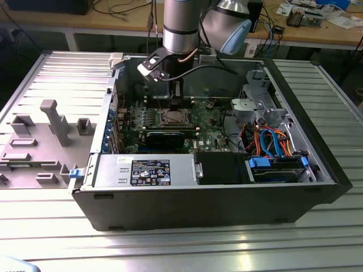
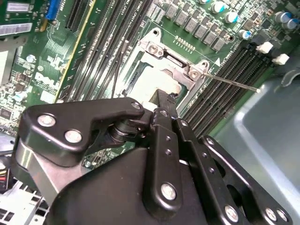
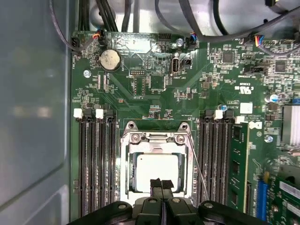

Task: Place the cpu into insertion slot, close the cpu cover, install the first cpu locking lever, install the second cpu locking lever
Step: 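Close the cpu cover, then install the first cpu locking lever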

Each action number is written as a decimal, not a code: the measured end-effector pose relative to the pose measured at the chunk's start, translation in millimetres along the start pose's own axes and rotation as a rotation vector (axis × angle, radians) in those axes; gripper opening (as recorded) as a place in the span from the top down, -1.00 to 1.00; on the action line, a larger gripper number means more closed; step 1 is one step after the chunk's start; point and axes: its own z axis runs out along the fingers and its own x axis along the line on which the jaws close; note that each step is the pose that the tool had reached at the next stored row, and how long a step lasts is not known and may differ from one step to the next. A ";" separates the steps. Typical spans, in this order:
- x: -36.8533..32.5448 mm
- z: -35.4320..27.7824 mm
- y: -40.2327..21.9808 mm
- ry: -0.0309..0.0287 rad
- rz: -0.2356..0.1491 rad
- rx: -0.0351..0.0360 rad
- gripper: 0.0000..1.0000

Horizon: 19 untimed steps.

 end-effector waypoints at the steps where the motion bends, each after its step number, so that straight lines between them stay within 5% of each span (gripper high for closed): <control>1: -0.3 -4.7 -0.1 -0.0001 0.000 0.0001 0.79; 14: -0.4 -8.5 -0.2 0.0000 0.000 0.0000 0.79; 19: -0.5 -8.6 -0.2 -0.0009 -0.031 -0.0014 0.79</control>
